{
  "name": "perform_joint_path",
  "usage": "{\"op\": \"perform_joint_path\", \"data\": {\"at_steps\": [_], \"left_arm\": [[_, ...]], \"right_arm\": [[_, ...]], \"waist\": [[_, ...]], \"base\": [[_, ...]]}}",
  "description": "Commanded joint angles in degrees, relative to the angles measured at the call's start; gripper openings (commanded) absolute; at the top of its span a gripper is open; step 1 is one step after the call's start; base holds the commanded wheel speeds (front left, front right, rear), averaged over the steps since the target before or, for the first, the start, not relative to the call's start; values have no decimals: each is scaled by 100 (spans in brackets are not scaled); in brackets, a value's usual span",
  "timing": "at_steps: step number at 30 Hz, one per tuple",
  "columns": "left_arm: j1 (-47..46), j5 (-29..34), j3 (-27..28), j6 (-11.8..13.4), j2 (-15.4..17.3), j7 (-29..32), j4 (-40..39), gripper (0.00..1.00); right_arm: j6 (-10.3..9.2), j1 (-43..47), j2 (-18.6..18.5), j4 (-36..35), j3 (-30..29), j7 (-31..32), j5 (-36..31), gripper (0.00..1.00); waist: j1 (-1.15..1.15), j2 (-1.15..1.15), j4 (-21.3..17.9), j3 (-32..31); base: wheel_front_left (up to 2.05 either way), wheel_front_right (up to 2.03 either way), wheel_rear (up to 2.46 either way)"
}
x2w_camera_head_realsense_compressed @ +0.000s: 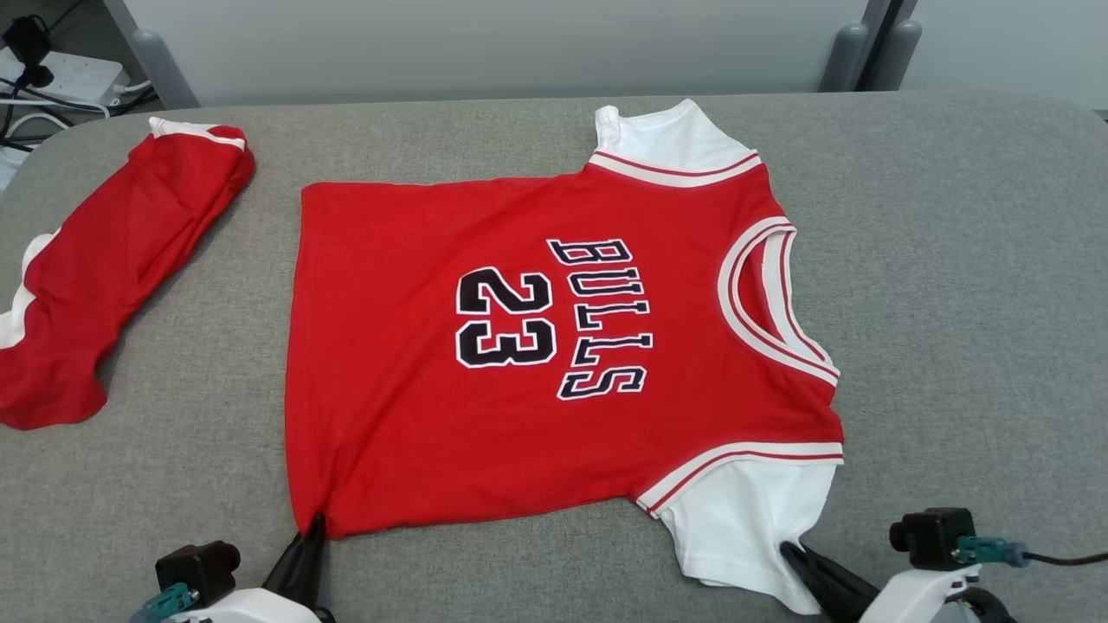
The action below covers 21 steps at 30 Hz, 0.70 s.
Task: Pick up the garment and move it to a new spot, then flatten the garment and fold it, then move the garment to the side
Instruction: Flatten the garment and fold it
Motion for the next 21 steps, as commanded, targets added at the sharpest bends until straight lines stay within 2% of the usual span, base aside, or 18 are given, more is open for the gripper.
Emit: {"op": "perform_joint_path", "data": {"at_steps": [1, 7, 12, 13, 17, 21], "left_arm": [[-216, -140, 64, -40, 222, -1, -142, 0], [-199, -867, -528, -40, 915, 498, -538, 0], [-107, -1356, -801, -40, 1517, 1205, -994, 0], [-34, -1464, -859, -40, 1730, 1464, -1150, 0], [177, -1621, -913, -26, 2017, 1946, -1439, 0], [318, -1667, -895, 72, 2142, 2098, -1690, 0]], "right_arm": [[7, -94, -246, -186, 107, 46, 65, 0], [7, -224, -976, -734, 292, 458, 408, 0], [7, -244, -1534, -1288, 457, 897, 639, 0], [7, -197, -1728, -1505, 531, 1119, 759, 0], [7, -63, -2087, -1831, 622, 1615, 1025, 0], [7, 38, -2275, -2016, 603, 1901, 1227, 0]], "waist": [[0, 0, 15, -2], [0, 0, 73, -86], [0, 0, 115, -185], [0, 0, 125, -220], [0, 0, 118, -266], [0, 0, 110, -290]], "base": [[0, 0, 0], [0, 0, 0], [0, 0, 0], [0, 0, 0], [0, 0, 0], [0, 0, 0]]}}
